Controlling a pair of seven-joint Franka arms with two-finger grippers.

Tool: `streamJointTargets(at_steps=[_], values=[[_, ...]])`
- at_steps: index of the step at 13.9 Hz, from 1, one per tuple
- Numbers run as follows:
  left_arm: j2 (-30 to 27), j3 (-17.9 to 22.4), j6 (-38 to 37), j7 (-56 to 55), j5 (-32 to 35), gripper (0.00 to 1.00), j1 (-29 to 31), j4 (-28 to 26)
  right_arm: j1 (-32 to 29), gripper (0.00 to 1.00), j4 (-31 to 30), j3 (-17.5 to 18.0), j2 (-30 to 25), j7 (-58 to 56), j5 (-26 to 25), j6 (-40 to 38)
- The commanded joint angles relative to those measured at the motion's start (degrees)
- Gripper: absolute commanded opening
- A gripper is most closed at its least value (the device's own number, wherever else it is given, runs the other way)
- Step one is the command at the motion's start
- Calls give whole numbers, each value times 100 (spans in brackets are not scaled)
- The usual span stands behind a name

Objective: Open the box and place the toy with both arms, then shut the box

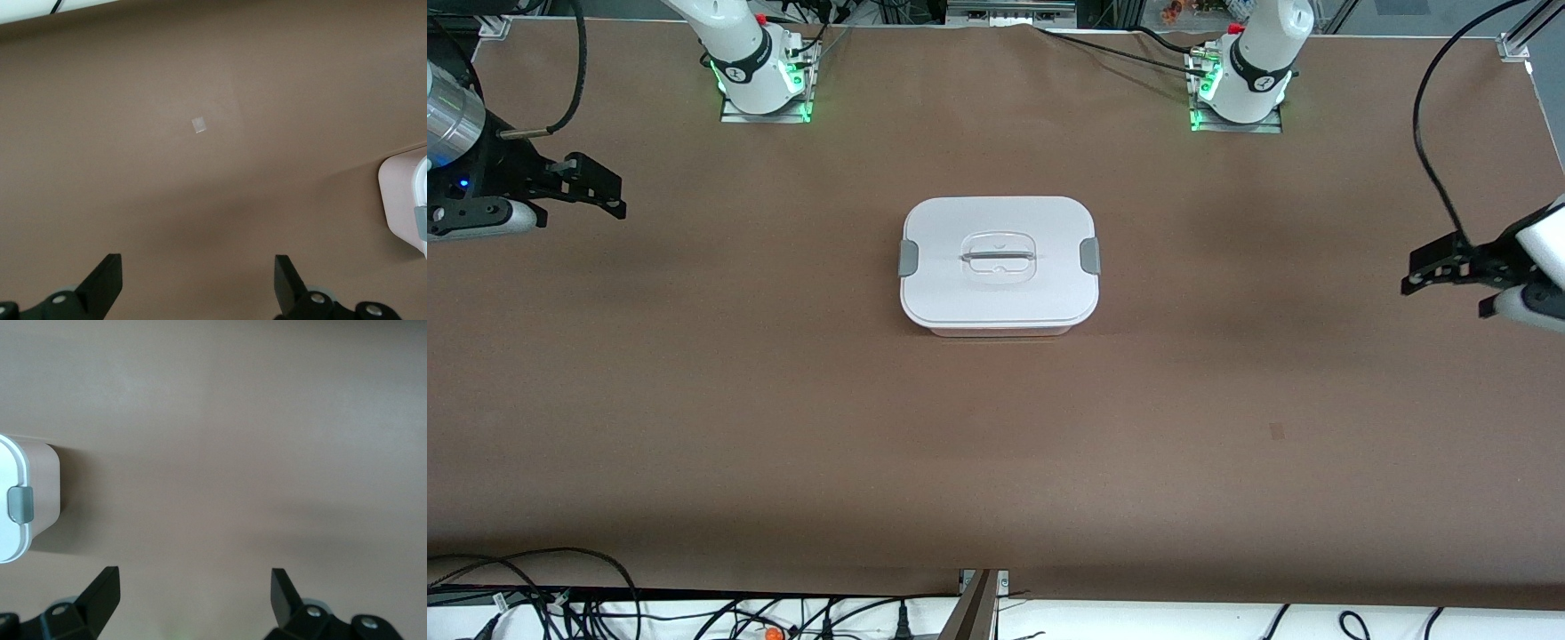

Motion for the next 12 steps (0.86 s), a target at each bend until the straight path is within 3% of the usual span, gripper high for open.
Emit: streamJointTargets(at_steps=[1, 3, 6, 12], values=[[-509, -290, -305, -908, 103, 100, 109, -478, -17, 100, 124, 37, 34, 70, -54, -90], [-606, -449, -597, -1534, 112, 100, 144, -478, -26, 100, 124, 37, 34, 70, -54, -90], [-633, -546, -844, -1475, 357, 100, 144, -426, -17, 100, 124, 37, 34, 61, -54, -90], [-159, -520, -1169, -1466, 393, 100, 136, 155, -9, 100, 124, 45, 34, 61, -54, -90]])
